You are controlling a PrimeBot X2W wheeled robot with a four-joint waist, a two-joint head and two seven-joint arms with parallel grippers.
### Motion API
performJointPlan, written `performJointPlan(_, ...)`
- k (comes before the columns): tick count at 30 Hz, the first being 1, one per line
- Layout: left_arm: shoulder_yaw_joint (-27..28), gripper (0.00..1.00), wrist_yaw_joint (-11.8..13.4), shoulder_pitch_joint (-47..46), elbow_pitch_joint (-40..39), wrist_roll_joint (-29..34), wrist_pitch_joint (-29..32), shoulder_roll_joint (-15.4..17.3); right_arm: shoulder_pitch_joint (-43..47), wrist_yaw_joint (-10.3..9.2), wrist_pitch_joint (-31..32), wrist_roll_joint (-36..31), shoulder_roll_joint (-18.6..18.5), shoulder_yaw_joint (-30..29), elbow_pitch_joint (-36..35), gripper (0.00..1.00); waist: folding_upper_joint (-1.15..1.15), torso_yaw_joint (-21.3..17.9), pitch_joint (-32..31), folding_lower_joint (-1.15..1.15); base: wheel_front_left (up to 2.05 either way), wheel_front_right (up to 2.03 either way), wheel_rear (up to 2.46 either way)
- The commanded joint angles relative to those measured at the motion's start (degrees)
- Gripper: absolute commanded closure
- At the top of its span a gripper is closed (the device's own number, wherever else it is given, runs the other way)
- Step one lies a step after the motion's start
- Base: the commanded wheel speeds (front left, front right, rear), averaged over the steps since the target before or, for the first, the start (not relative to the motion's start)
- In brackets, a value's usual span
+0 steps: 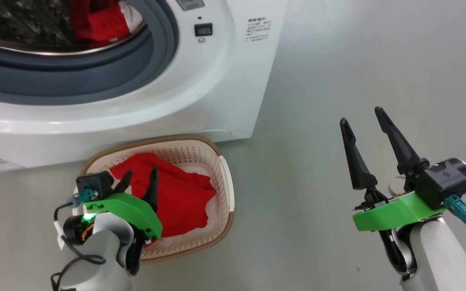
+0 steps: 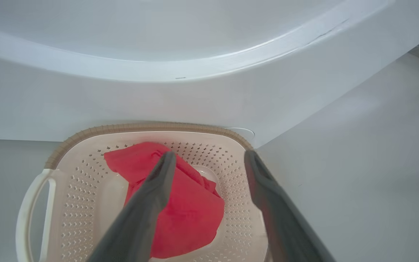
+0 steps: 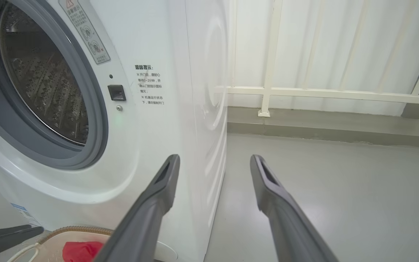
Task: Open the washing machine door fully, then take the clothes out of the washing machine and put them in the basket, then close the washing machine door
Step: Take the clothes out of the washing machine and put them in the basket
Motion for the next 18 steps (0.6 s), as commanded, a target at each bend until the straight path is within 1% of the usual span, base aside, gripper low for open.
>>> performJointPlan(1,1.93,0.0,-0.24,2.33,-3.56,0.46,-0.74,1.38,1.13,0.26,-0.37,-0.38,0.06,0.53,-1.11,0.0,0.0,1.38,-3.05,0.0,0.0,0.0,0.0)
performJointPlan(3,2.58,0.0,-0.54,4.33,-7.23,0.99,-0.75,1.53,1.78,0.26,-0.37,-0.6,0.06,0.01,-0.95,0.0,0.0,1.73,-4.28,0.0,0.0,0.0,0.0)
performJointPlan(7,4.54,0.0,0.0,8.73,-14.83,3.17,-0.75,2.43,3.17,0.26,-0.37,-0.87,0.06,-0.61,-0.27,0.0,0.0,2.15,-7.04,0.0,0.0,0.0,0.0)
performJointPlan(12,7.09,0.0,1.41,14.52,-23.2,6.22,-0.76,3.18,5.06,0.26,-0.37,-1.04,0.06,-1.36,0.31,0.0,0.0,2.34,-10.56,0.0,0.0,0.0,0.0)
performJointPlan(18,9.57,0.0,3.17,19.2,-32.44,9.41,-0.76,3.78,6.74,0.26,-0.37,-3.0,0.05,-2.44,-0.26,0.0,0.0,2.86,-12.63,0.0,0.0,0.0,0.0)
